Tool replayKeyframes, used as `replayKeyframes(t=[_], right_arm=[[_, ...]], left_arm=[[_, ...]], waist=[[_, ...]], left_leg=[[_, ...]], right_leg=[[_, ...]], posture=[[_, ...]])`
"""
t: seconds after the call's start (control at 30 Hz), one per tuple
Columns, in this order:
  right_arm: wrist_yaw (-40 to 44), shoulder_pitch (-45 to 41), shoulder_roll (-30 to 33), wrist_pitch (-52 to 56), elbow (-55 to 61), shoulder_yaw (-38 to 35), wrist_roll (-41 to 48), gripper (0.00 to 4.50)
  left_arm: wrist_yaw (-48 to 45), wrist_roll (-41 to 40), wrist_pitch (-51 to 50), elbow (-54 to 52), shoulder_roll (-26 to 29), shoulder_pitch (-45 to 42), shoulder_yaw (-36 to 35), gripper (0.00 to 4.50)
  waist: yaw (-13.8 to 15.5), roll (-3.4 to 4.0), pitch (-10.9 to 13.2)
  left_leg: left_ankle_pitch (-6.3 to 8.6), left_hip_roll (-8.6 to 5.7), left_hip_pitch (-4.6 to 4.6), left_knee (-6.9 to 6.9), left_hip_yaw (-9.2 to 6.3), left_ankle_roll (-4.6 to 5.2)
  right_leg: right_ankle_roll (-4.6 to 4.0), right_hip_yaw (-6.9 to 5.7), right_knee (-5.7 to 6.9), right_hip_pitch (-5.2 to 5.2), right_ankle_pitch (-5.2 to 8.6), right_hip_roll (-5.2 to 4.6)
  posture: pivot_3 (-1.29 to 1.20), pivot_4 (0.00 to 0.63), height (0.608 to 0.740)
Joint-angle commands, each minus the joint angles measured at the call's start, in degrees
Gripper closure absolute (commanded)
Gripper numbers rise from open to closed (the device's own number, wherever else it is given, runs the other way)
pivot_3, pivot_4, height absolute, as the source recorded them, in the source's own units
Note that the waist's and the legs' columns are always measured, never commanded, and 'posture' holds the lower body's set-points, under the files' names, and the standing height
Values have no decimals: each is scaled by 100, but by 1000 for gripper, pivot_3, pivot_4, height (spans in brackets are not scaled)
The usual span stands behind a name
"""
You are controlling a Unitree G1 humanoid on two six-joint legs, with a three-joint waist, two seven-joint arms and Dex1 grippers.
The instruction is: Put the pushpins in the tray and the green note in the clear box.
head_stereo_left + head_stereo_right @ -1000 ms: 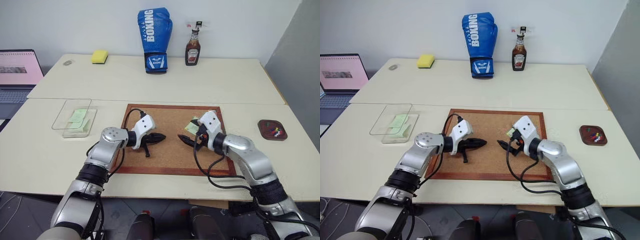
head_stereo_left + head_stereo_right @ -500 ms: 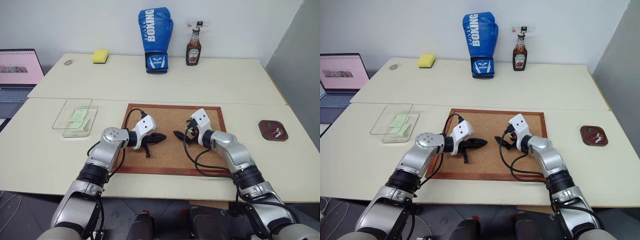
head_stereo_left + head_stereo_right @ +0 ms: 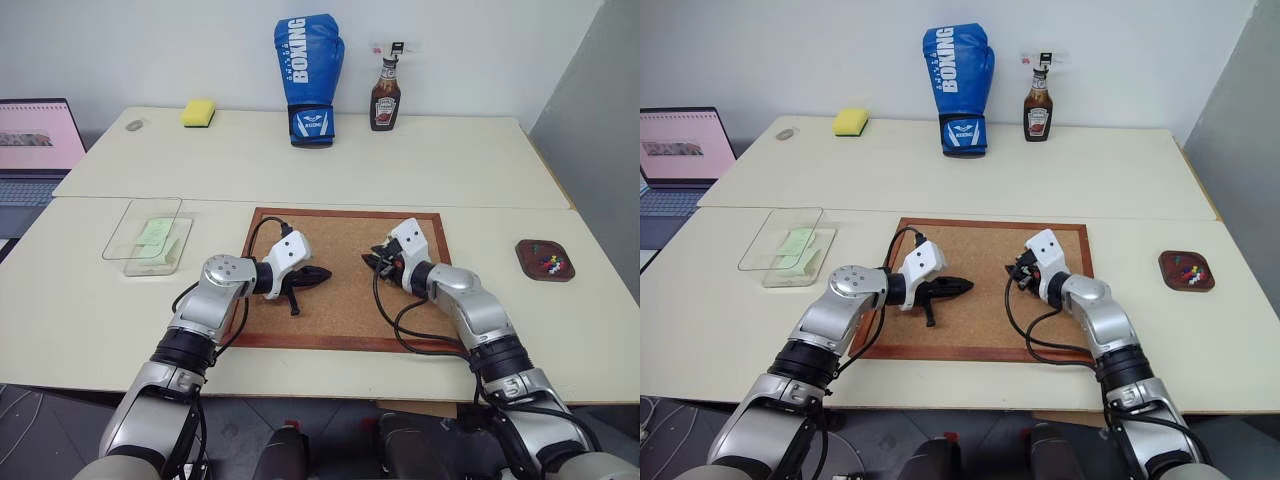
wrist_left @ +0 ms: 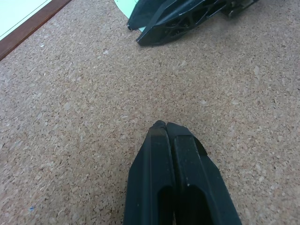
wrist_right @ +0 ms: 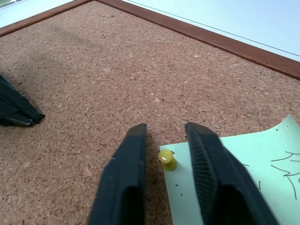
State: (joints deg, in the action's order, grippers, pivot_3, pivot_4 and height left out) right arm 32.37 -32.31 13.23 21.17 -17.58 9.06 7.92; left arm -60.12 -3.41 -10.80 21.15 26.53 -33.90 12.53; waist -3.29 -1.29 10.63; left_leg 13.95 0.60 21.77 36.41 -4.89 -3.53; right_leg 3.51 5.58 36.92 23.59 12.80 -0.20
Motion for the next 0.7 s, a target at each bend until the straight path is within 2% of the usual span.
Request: replayKeyframes(t=[0.03, 0.1, 0.33, 0.7], right_arm=[[33, 107, -12, 6, 251, -28, 1, 4196], [13, 128, -19, -10, 274, -52, 0, 4472], [-130, 45, 56, -250, 549, -227, -45, 4472], [-241, -122, 124, 449, 1786, -536, 277, 4472]], left_arm=[[0, 147, -75, 114, -12, 67, 172, 4500], [-6, 152, -72, 115, -3, 68, 175, 4500], [-20, 167, -60, 150, 6, 51, 187, 4500], [-70, 187, -11, 260, -18, 64, 251, 4500]], waist=[[0, 0, 0], [0, 0, 0], [5, 0, 0], [4, 1, 1]], left_leg=[[0, 0, 0, 0, 0, 0], [0, 0, 0, 0, 0, 0], [0, 0, 2, -1, 0, 0], [0, 1, 8, -2, 0, 0]], right_leg=[[0, 0, 0, 0, 0, 0], [0, 0, 0, 0, 0, 0], [0, 0, -3, 0, 0, 0], [1, 0, 1, 11, 0, 1]], posture=[[0, 150, 740], [0, 150, 740], [0, 150, 740], [0, 150, 740]])
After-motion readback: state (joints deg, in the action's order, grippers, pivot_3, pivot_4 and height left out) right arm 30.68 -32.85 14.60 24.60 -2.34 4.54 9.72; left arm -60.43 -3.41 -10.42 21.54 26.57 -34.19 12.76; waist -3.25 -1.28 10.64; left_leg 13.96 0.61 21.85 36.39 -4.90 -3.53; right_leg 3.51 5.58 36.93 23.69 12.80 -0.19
